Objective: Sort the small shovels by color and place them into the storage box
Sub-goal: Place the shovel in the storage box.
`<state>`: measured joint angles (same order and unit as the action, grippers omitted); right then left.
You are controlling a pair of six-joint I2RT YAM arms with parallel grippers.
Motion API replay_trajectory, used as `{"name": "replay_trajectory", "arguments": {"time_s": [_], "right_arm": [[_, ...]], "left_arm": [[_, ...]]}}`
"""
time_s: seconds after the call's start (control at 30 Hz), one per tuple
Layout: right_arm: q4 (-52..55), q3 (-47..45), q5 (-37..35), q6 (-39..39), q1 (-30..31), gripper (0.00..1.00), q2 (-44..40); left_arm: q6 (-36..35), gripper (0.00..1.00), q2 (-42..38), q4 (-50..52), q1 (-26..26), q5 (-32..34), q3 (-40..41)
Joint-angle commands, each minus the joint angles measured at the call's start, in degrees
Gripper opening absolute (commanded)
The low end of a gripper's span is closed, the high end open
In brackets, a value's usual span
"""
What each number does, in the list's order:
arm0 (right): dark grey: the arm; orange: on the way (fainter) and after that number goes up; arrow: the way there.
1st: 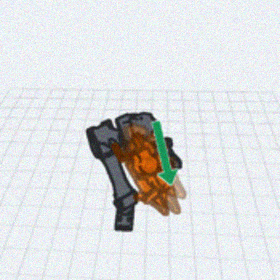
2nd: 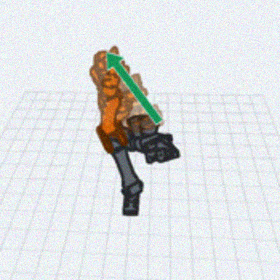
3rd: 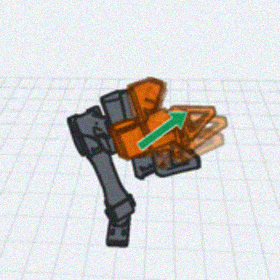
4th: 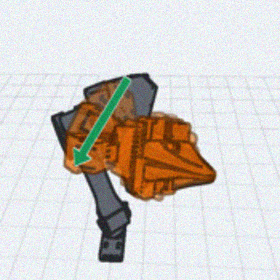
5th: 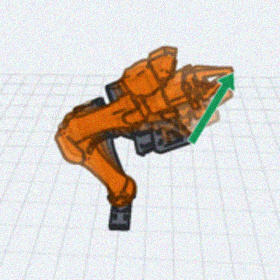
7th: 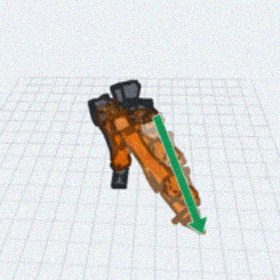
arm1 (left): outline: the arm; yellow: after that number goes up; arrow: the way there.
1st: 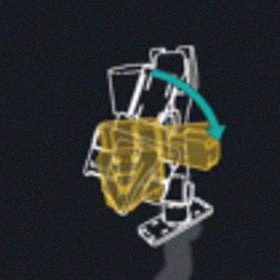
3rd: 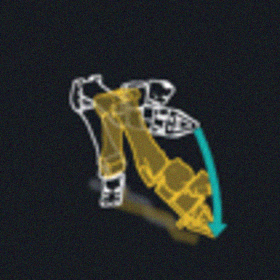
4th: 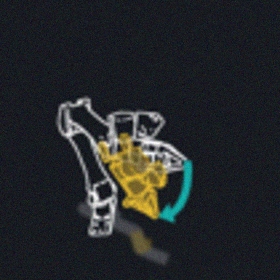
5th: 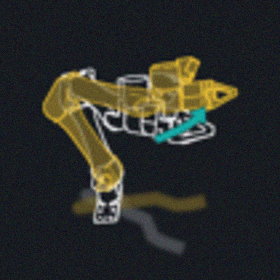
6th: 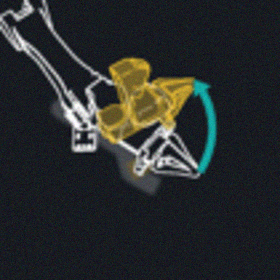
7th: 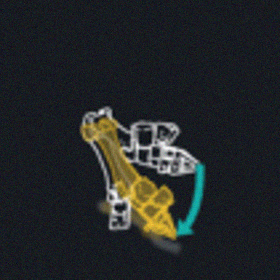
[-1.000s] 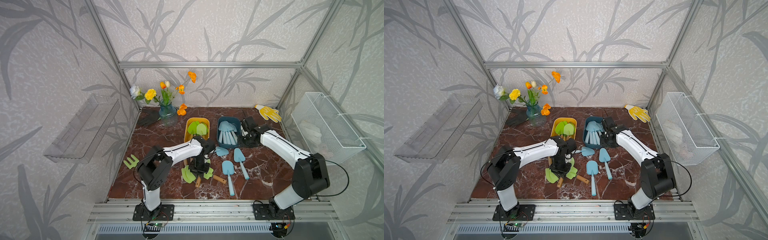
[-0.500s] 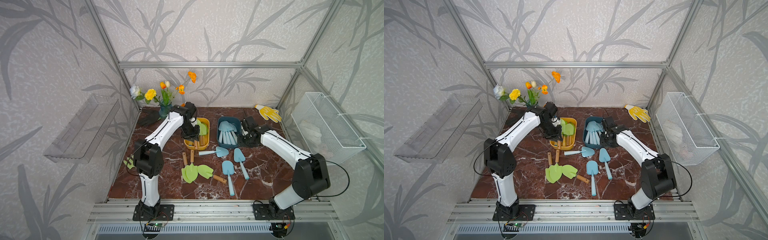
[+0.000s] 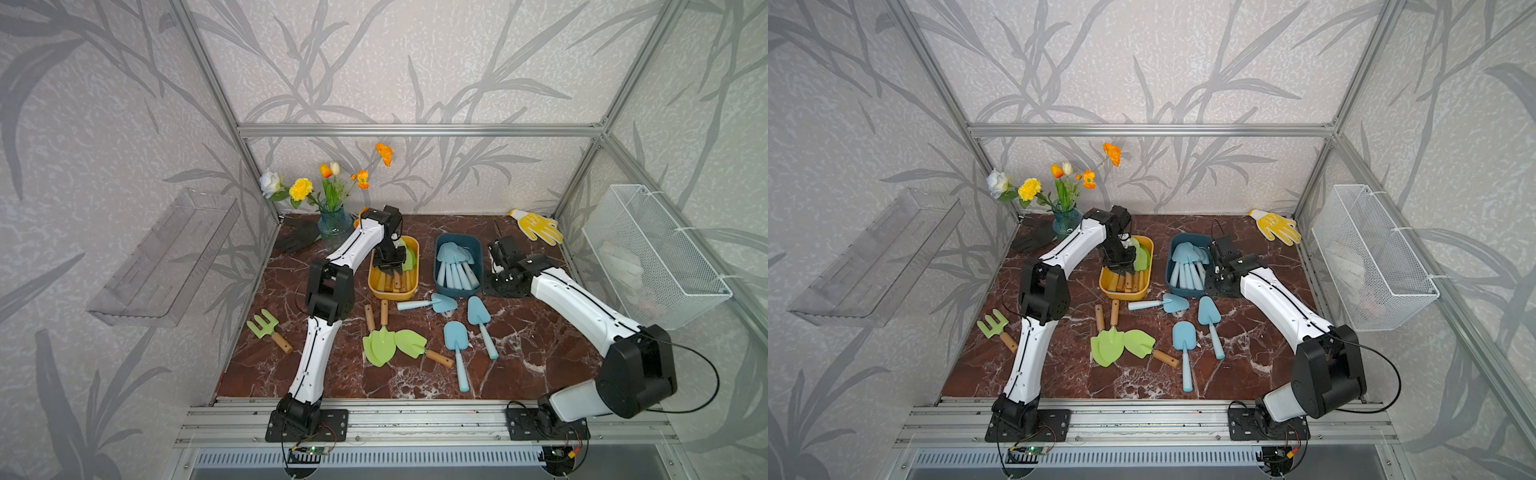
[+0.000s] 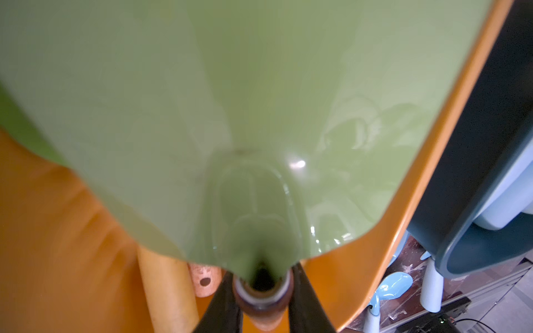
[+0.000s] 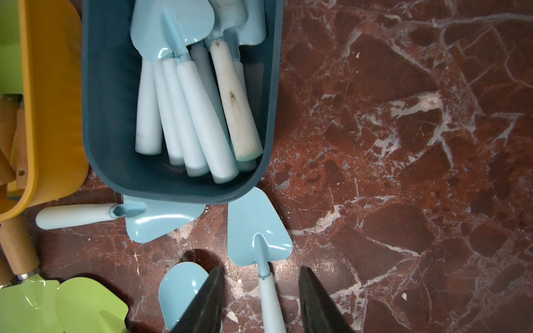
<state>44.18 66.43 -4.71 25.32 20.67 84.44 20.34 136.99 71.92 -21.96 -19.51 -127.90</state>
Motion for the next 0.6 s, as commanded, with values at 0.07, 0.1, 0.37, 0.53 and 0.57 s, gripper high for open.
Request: {"name": "replay_trajectory", "arguments": {"time_s": [0.07, 0.1, 0.37, 0.53, 0.57], "right_arm": [[2.7, -3.3, -1.4, 1.3, -0.2, 0.46, -2.8], [2.9, -3.9, -1.2, 1.5, -0.3, 0.46, -3.0], [2.5, -10.0, 4.6, 2.6, 0.2, 0.5, -4.2], [1.5, -11.8, 5.7, 4.0, 4.8, 0.5, -4.6], [1.5, -11.9, 6.0, 4.5, 5.9, 0.5, -4.3]], "left_arm": [[1.4, 0.54, -6.3, 0.4, -0.5, 1.3, 3.5], [1.8, 0.55, -8.0, 0.0, -0.7, 1.3, 4.6], [10.0, 0.6, -23.7, -10.7, -2.7, 0.7, 22.2], [13.3, 0.6, -28.3, -15.9, -2.9, 1.1, 31.3], [13.4, 0.6, -28.6, -15.9, -3.0, 1.0, 32.0]]}}
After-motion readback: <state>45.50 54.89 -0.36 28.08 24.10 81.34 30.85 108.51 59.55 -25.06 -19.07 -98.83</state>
